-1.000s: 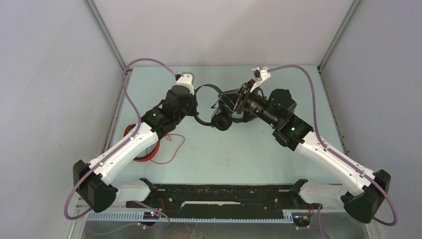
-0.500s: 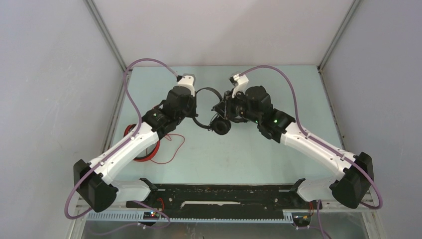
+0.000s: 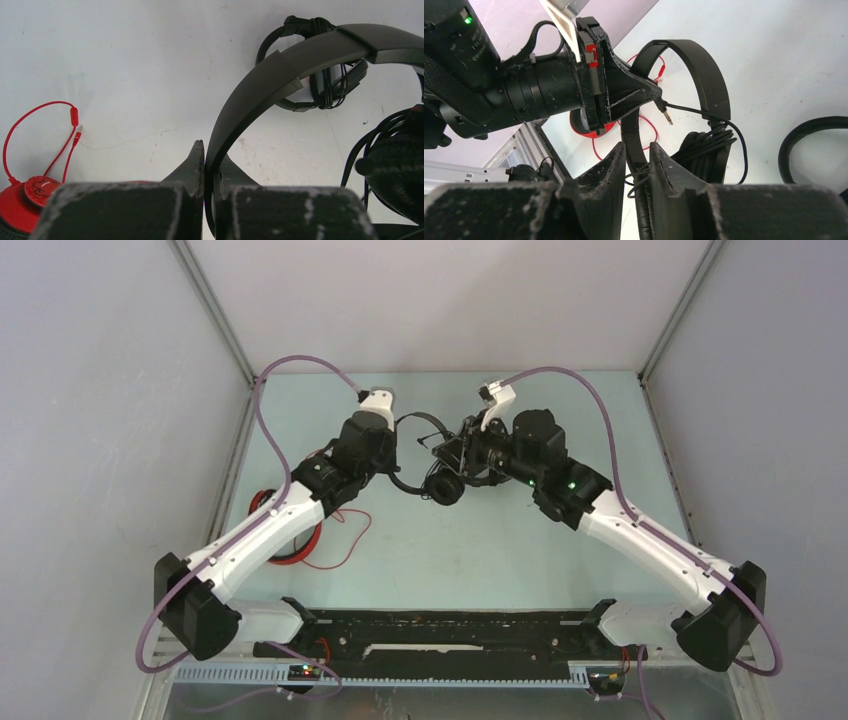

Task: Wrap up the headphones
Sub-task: Wrap the headphones cable around the headphones.

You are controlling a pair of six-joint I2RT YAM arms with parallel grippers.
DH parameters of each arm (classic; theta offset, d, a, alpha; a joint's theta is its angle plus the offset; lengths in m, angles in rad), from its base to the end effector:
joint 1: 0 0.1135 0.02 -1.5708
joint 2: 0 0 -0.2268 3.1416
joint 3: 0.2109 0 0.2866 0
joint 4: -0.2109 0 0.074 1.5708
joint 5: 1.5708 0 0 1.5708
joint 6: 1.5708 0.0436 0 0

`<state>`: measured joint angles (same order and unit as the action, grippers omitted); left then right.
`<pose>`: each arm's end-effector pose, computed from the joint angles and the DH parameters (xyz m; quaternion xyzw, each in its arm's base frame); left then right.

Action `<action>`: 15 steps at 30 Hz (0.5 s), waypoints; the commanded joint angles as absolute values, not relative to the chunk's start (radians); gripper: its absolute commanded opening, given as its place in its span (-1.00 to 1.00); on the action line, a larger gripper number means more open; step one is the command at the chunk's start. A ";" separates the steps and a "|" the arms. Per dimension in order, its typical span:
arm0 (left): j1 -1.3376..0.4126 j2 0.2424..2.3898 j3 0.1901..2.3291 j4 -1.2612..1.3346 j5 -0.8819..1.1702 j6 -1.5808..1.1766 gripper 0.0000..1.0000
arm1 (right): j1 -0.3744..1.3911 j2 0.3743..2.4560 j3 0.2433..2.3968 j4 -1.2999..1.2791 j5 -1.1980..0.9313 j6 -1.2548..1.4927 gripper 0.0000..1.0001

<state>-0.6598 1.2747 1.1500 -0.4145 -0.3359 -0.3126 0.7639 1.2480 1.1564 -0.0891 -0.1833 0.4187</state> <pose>0.2760 -0.1959 0.2960 0.0669 0.8590 -0.0987 0.4979 0.2455 0.2462 0.3417 -0.1891 0.7434 0.4139 0.4903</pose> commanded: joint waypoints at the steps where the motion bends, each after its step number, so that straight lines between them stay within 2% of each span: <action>1: -0.645 1.295 1.173 -0.330 -0.349 -0.317 -1.00 | 0.736 1.206 1.174 -0.055 -0.201 0.453 -0.41; 9: -0.600 1.348 1.138 -0.278 -0.324 -0.332 -1.00 | 0.728 1.092 1.097 -0.071 -0.183 0.449 -0.18; 15: -0.542 1.429 1.143 -0.235 -0.299 -0.334 -1.00 | 0.734 0.976 0.994 -0.077 -0.138 0.434 0.25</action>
<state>-0.5797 1.3891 1.1488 -0.3386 -0.3241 -0.3134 0.7292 1.0401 1.0382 -0.0895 -0.1780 0.4450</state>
